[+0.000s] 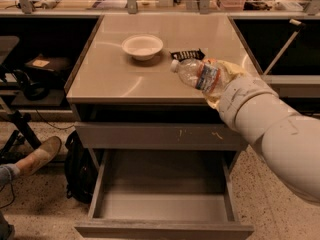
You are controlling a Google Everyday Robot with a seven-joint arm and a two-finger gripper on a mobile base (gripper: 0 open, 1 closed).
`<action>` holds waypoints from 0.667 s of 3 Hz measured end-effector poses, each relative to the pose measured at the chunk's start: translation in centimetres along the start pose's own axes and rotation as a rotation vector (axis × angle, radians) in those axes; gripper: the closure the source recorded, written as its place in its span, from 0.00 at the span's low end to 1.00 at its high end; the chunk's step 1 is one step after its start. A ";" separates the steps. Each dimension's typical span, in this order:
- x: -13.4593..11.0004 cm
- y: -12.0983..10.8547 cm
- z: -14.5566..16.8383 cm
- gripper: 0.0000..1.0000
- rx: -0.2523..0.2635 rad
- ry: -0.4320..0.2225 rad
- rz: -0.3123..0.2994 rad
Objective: Pick water bottle from middle drawer and place on counter
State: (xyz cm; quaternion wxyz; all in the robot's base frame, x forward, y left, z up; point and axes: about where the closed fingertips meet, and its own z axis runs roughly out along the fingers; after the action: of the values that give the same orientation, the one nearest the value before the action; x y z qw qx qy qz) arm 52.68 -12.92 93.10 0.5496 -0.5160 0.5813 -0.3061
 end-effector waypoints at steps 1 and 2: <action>0.0 0.1 0.0 1.00 -0.001 0.000 0.000; -3.1 0.9 2.7 1.00 -0.075 -0.095 -0.074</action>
Offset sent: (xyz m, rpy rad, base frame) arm 0.0761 0.1294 -0.0124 -0.2356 0.1017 0.5437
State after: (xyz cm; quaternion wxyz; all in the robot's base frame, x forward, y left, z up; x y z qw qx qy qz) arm 54.62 -9.21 92.65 0.5453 -0.5711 0.5462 -0.2795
